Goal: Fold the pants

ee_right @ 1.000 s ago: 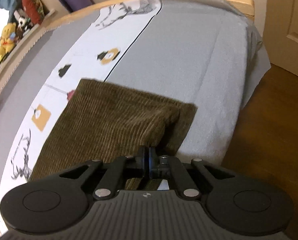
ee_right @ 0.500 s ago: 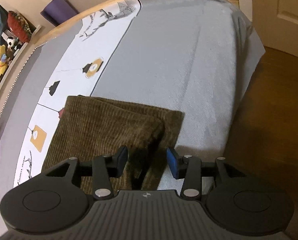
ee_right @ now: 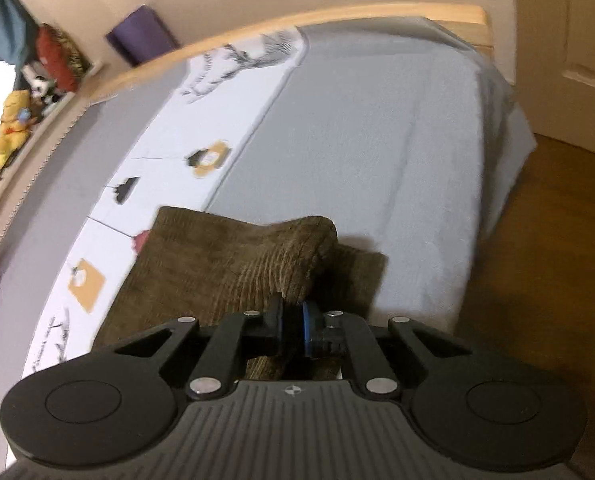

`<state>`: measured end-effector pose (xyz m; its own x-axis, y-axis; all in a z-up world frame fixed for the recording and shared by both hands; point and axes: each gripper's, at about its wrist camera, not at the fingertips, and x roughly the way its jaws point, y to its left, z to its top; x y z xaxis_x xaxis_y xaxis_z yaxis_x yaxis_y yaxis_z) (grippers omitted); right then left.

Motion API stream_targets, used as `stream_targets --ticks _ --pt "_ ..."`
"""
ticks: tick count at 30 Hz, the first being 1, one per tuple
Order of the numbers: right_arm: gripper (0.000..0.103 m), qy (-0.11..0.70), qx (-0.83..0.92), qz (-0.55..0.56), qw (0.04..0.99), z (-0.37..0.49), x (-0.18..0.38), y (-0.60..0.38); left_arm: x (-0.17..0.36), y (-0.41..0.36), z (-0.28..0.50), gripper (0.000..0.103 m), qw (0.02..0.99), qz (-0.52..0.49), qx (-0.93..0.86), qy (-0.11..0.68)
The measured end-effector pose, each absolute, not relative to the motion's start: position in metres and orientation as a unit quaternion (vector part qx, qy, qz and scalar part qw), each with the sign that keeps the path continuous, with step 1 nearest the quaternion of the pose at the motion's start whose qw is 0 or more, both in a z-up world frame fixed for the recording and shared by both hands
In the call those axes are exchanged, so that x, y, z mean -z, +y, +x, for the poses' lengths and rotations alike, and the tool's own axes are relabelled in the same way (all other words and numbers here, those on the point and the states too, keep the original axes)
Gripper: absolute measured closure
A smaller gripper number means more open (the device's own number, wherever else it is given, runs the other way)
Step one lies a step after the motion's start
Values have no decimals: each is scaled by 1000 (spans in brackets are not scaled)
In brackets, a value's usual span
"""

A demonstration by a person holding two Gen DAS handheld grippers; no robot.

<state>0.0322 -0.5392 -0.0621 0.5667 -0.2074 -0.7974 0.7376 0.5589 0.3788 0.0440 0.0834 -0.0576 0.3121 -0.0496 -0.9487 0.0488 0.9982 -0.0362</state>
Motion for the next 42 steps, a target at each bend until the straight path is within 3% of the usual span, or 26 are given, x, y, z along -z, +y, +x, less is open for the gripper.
stream_targets --ticks 2,5,6,14,16,17,20,25,31,35,39,42 --pt "89 393 304 384 778 34 76 -544 56 84 43 54 810 1 35 585" --pt "55 410 329 387 757 35 82 -547 54 84 42 52 811 1 37 584" --pt "52 408 337 381 758 35 81 -548 53 84 42 52 812 2 37 583" --pt "50 392 309 414 761 45 88 -553 52 80 42 51 813 6 39 580" --pt "70 396 308 399 768 50 88 -551 51 80 42 51 813 7 39 580" --pt "87 399 309 387 772 51 88 -548 51 81 42 51 814 6 38 580" --pt "89 374 309 387 784 48 79 -546 48 83 42 51 816 3 36 576" --pt "90 291 258 329 861 50 14 -495 38 99 41 51 827 -18 16 562" --pt "91 216 34 35 975 22 -66 -304 29 126 35 51 835 -49 -14 547" --pt "88 259 -175 -125 942 -17 -32 -170 29 137 30 51 833 -54 -23 550" --pt "85 396 -288 -236 839 -31 57 -92 30 144 26 49 829 -60 -27 555" --pt "70 378 -320 -302 815 -52 72 -75 27 150 21 45 831 -64 -28 552"
